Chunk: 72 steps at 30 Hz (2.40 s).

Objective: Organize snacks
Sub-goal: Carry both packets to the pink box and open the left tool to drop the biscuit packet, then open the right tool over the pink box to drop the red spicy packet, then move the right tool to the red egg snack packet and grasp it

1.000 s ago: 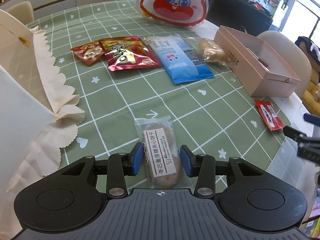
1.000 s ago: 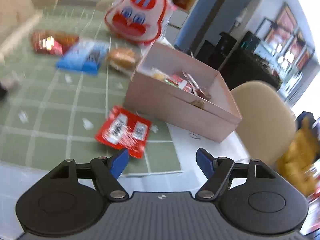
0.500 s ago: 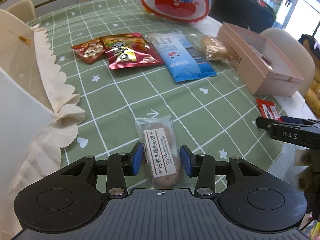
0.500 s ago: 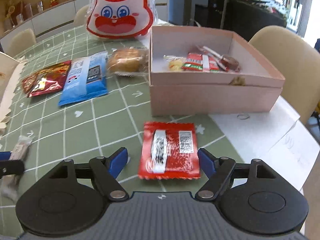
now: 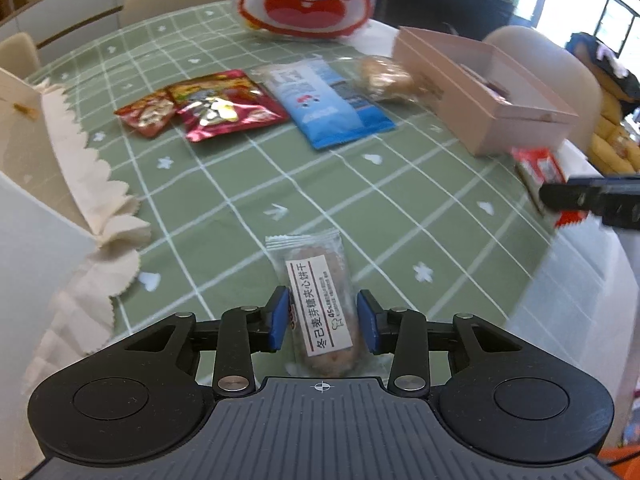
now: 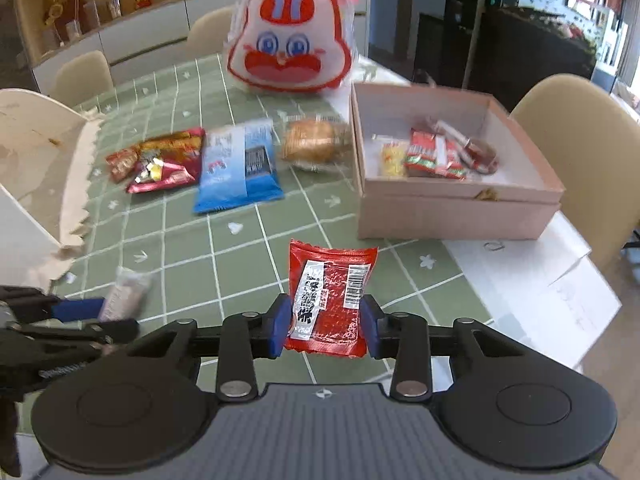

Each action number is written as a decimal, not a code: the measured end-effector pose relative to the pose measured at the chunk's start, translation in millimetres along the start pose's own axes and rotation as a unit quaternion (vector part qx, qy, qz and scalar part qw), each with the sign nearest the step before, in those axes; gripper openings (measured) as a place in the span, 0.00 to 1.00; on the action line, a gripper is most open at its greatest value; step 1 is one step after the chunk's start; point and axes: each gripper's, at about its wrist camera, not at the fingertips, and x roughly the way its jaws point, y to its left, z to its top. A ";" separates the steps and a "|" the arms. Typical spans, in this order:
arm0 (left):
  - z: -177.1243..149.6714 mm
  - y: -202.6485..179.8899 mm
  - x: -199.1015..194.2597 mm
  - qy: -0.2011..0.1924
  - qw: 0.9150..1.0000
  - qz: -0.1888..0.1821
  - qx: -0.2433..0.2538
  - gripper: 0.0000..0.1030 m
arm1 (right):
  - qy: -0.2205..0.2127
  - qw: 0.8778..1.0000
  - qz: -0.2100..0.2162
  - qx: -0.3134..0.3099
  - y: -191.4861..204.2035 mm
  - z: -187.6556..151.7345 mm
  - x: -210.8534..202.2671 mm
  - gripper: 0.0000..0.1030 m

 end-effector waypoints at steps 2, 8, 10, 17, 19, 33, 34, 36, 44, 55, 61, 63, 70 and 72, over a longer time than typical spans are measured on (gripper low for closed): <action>-0.7 -5.5 -3.8 0.007 1.000 -0.009 0.001 0.37 | -0.013 1.000 -0.006 -0.001 -6.8 -1.1 -14.9 0.36; 43.0 -45.1 -35.1 -0.039 0.995 -0.090 -0.019 0.36 | -0.042 0.999 -0.023 0.021 -56.2 -9.0 -43.3 0.36; 81.5 -69.0 -45.0 -0.066 0.990 -0.120 -0.010 0.36 | -0.037 0.998 -0.029 0.036 -76.6 -10.8 -44.1 0.36; 233.3 -158.5 -34.5 -0.146 0.980 -0.134 0.026 0.36 | -0.076 0.995 -0.032 0.053 -140.7 -0.9 -57.8 0.36; 263.4 -173.5 -5.0 -0.127 0.984 -0.126 0.018 0.37 | -0.086 0.994 -0.034 0.060 -161.0 4.6 -58.4 0.36; 259.8 -159.8 133.8 -0.014 0.992 -0.106 -0.072 0.39 | -0.035 0.997 -0.028 0.064 -212.0 4.5 -12.4 0.36; 255.0 -156.8 126.9 -0.013 0.990 -0.116 -0.077 0.39 | -0.037 0.997 -0.022 0.065 -212.5 10.1 -11.8 0.36; 238.2 -151.9 105.7 -0.015 0.987 -0.135 -0.086 0.39 | -0.047 0.997 -0.014 0.067 -213.0 22.4 -14.3 0.36; 162.1 -133.3 48.5 -0.010 0.979 -0.160 -0.125 0.39 | -0.069 0.993 0.071 0.058 -194.8 139.8 2.2 0.36; 108.2 -83.1 24.7 -0.019 0.980 -0.121 -0.160 0.39 | 0.016 0.993 0.091 0.069 -159.1 163.9 89.3 0.53; 105.3 -46.9 14.5 -0.047 0.975 -0.098 -0.196 0.39 | -0.005 0.996 0.077 0.037 -137.4 149.7 53.4 0.59; 112.5 -31.0 5.8 -0.070 0.974 -0.083 -0.201 0.39 | -0.014 0.996 0.086 0.032 -128.0 147.5 42.0 0.59; 132.6 49.6 16.4 -0.110 0.967 0.032 -0.229 0.39 | -0.032 0.991 0.130 0.017 -84.1 129.9 27.1 0.62; 130.9 75.0 28.0 -0.106 0.962 0.054 -0.244 0.39 | -0.031 0.991 0.130 0.002 -69.9 118.1 31.5 0.62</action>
